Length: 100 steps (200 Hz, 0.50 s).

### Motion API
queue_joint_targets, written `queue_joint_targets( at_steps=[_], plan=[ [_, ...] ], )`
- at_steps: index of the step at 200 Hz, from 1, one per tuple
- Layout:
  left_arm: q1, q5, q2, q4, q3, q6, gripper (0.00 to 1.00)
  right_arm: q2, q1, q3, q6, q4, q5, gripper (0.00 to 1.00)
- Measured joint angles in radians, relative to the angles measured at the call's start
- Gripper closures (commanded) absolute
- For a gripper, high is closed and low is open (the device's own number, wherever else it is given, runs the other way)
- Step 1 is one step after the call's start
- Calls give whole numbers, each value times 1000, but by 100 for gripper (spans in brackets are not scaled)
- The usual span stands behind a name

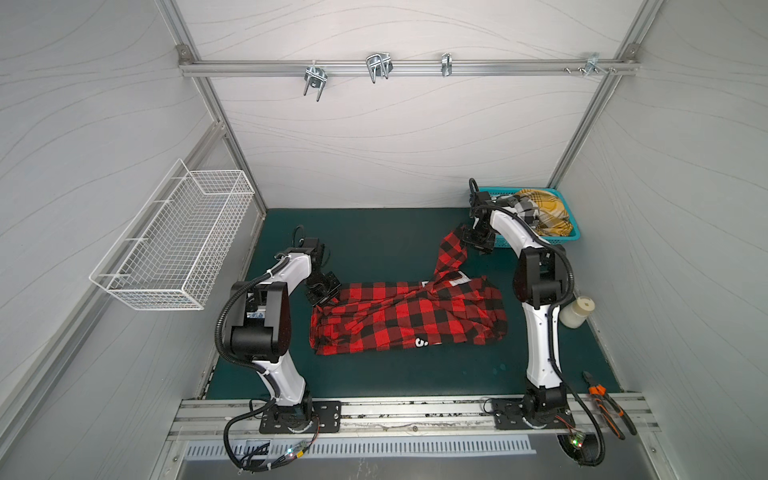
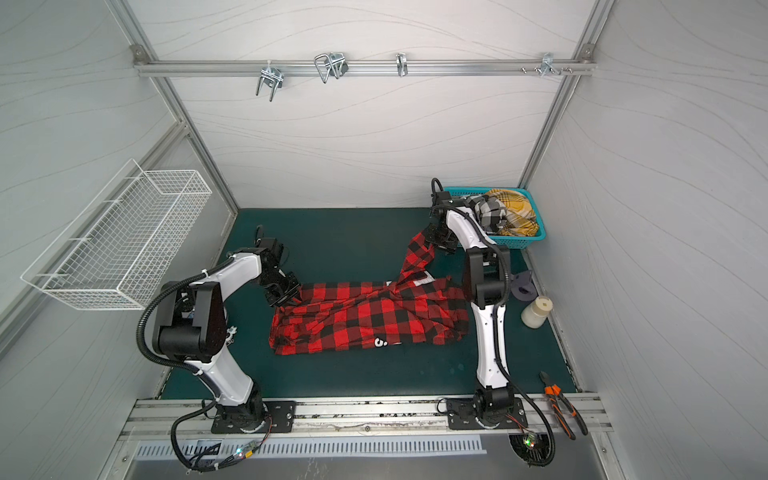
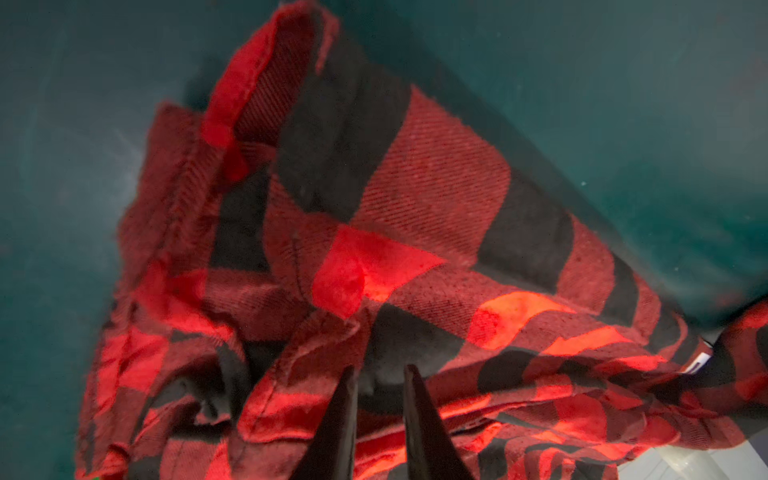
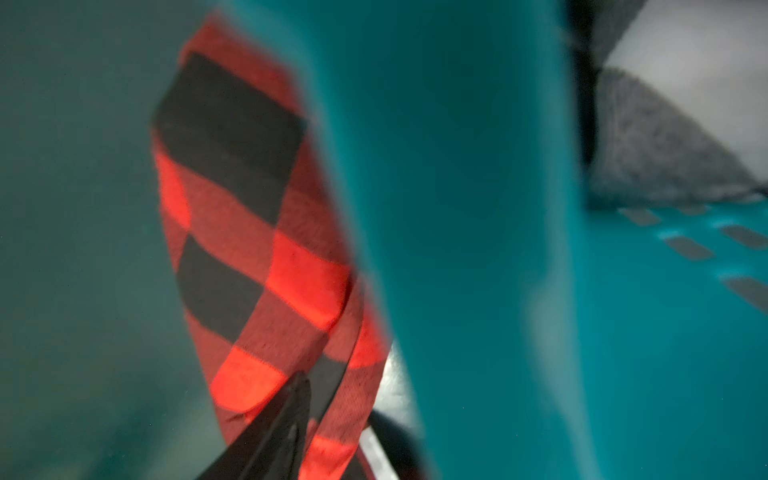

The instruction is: Fold and stack the long sleeve shirts

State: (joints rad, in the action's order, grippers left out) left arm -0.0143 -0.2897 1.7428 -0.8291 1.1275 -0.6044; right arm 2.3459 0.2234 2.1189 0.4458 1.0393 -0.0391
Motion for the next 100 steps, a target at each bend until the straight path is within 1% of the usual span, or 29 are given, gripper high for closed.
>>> queue_joint_targets(
  at_steps=[22, 45, 65, 90, 100],
  plan=[
    [0, 2, 0, 5, -14, 4, 80, 0, 0, -8, 4, -18, 28, 32],
    [0, 3, 0, 10, -21, 8, 81, 0, 0, -22, 22, -64, 53, 36],
    [0, 3, 0, 11, -21, 11, 81, 0, -3, -23, 42, -74, 77, 37],
    [0, 3, 4, 11, -21, 18, 82, 0, -4, -24, 65, -84, 100, 36],
    [0, 5, 5, 11, -21, 22, 82, -5, -4, -32, 69, -91, 100, 34]
  ],
)
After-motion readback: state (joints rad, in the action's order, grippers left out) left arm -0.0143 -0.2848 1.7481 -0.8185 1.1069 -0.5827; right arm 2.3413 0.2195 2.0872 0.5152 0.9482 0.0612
